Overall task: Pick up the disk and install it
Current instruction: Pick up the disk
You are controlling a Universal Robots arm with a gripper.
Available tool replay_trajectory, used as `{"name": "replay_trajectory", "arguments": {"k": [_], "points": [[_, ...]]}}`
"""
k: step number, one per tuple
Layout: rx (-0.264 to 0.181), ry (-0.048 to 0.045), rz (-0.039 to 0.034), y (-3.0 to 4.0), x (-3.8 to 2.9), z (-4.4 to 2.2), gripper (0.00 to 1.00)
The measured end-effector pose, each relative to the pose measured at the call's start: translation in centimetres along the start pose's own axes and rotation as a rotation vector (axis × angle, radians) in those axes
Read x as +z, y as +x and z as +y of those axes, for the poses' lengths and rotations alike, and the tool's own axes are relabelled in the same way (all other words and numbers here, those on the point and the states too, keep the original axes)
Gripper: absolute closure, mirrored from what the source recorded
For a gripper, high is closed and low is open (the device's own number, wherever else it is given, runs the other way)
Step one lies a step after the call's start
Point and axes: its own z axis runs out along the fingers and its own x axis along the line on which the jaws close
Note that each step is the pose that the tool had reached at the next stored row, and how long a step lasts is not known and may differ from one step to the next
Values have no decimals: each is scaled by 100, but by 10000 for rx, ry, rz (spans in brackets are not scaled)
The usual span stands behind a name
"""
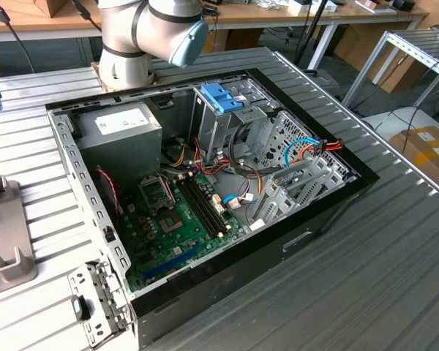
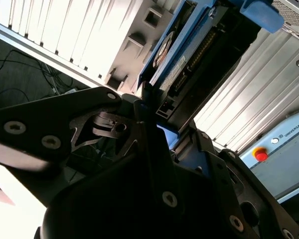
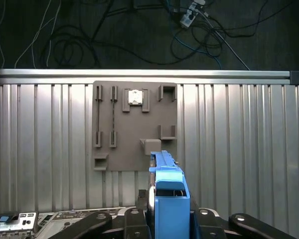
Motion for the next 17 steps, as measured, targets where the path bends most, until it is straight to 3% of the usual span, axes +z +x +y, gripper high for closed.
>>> {"name": "replay_trajectory", "arguments": {"k": [17], "points": [[0, 0, 0, 110, -7, -33, 63]]}}
